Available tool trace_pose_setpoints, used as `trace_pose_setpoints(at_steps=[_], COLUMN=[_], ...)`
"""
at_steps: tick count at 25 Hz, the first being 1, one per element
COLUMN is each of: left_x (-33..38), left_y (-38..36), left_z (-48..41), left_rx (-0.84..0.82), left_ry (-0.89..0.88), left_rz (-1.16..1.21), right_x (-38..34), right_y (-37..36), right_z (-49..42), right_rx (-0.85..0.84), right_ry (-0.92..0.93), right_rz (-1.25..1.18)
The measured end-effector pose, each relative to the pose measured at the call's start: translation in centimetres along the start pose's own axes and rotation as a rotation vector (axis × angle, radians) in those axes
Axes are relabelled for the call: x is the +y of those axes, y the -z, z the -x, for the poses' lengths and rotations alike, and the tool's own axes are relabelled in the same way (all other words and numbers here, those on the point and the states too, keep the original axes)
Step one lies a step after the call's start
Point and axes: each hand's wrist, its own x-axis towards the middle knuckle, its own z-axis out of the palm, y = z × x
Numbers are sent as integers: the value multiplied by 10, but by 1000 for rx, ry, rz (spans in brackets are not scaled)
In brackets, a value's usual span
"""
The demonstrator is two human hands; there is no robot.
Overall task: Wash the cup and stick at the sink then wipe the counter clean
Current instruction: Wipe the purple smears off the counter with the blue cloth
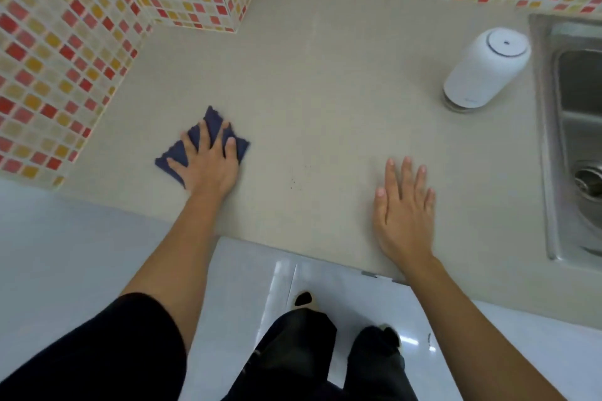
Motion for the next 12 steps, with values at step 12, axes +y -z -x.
trace_pose_setpoints(at_steps=[12], left_x=[-33], left_y=[-10], left_z=[25], left_rx=[96], left_ry=[-182], left_rz=[-43], right_x=[3], right_y=[-11], right_z=[-4], right_rx=[-18], right_ry=[-109], right_rz=[110])
